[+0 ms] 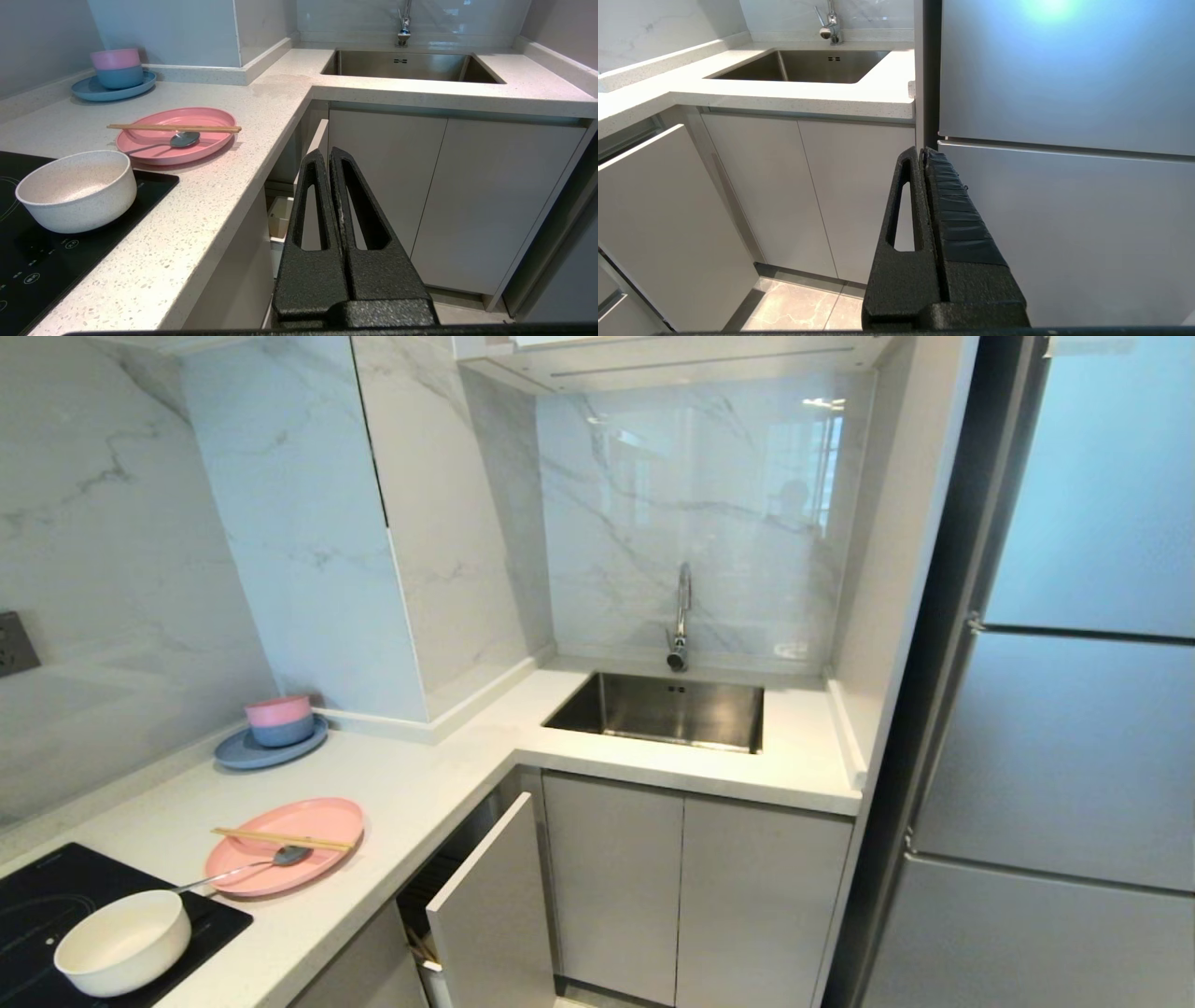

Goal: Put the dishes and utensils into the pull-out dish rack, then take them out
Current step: Open the cupboard

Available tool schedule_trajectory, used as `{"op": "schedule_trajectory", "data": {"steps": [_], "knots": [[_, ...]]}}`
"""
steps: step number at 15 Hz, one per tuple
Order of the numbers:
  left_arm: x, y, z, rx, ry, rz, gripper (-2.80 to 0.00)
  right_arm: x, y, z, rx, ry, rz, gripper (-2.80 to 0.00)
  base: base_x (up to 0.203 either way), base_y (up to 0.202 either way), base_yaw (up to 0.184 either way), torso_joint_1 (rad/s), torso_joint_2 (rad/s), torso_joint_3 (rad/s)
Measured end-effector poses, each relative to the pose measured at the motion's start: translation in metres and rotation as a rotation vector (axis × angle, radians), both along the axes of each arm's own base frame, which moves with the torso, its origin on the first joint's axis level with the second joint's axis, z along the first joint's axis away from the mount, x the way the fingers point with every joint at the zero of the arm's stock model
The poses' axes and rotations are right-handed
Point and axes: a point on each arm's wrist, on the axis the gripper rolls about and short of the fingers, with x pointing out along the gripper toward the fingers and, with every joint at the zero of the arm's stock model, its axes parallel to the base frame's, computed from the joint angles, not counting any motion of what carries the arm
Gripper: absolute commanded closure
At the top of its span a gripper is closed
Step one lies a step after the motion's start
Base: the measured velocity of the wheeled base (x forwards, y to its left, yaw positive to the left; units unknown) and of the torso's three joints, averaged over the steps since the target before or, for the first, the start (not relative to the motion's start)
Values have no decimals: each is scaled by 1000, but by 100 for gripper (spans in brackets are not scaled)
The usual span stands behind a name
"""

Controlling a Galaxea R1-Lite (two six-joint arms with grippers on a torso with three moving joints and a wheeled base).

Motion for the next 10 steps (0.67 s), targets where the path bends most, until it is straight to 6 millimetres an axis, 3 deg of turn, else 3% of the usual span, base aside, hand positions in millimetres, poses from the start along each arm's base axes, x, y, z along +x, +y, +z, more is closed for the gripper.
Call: {"op": "schedule_trajectory", "data": {"steps": [4,10], "knots": [[0,0,0,0,0,1,0,0,0,0,0,0,0,0,0,0,0,0,0,0],[0,0,0,0,0,0,0,0,0,0,6,0,0,0,0,0,0,-146,328,171]]}}
